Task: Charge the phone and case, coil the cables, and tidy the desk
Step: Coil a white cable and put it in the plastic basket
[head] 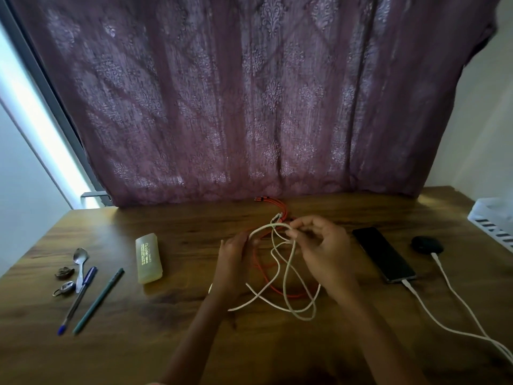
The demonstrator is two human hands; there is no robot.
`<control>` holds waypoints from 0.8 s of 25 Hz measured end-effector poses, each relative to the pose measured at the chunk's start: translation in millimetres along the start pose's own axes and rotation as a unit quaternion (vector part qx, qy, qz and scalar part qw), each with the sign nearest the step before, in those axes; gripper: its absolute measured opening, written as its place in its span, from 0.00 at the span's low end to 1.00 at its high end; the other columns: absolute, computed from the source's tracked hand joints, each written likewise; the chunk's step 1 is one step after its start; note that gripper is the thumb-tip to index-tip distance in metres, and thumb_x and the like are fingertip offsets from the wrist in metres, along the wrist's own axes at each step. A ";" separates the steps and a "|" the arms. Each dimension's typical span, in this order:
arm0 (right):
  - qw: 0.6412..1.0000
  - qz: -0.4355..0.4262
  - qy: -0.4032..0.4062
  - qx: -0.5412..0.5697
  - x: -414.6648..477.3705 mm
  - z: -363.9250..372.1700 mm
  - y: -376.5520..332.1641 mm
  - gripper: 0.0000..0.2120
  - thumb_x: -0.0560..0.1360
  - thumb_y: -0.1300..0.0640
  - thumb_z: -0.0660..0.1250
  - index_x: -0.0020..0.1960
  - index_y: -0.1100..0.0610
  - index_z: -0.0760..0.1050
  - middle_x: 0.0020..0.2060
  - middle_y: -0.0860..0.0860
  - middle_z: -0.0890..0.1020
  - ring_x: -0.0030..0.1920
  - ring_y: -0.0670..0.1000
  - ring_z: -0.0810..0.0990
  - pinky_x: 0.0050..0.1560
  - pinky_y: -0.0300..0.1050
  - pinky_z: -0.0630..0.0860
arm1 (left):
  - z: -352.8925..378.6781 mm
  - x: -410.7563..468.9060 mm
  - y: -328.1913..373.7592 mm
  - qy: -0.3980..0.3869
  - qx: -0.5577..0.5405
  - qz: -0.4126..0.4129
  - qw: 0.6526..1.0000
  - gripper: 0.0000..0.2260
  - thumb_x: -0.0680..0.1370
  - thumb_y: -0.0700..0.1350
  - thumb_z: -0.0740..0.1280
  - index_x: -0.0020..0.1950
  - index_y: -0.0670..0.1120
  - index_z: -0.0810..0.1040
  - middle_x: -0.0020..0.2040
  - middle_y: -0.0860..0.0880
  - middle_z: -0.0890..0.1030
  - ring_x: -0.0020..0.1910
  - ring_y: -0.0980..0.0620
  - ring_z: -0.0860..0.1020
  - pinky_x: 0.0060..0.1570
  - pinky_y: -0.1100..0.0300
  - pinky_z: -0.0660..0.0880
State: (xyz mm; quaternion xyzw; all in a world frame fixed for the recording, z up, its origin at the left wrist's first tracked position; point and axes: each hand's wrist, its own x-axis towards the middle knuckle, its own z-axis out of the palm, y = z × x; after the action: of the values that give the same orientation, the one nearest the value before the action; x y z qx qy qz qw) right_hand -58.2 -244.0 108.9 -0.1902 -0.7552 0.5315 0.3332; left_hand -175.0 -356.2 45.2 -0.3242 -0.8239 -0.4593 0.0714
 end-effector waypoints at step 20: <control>0.957 0.061 0.214 0.186 34.9 -23.8 -7.0 0.05 0.73 0.70 0.65 0.47 0.63 0.74 0.38 0.54 0.79 0.35 0.48 0.80 0.28 0.38 0.79 | 16.9 -25.5 3.2 -0.249 -0.317 -0.100 0.910 0.20 0.70 0.50 0.70 0.60 0.45 0.74 0.56 0.49 0.80 0.57 0.53 0.78 0.56 0.59 0.74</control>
State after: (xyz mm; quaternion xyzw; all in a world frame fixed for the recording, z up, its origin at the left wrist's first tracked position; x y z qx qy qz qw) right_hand -65.6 -208.0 131.0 -0.2799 -0.5410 0.6284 0.4838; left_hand -150.1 -353.4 27.3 -0.3496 -0.6542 -0.6053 -0.2888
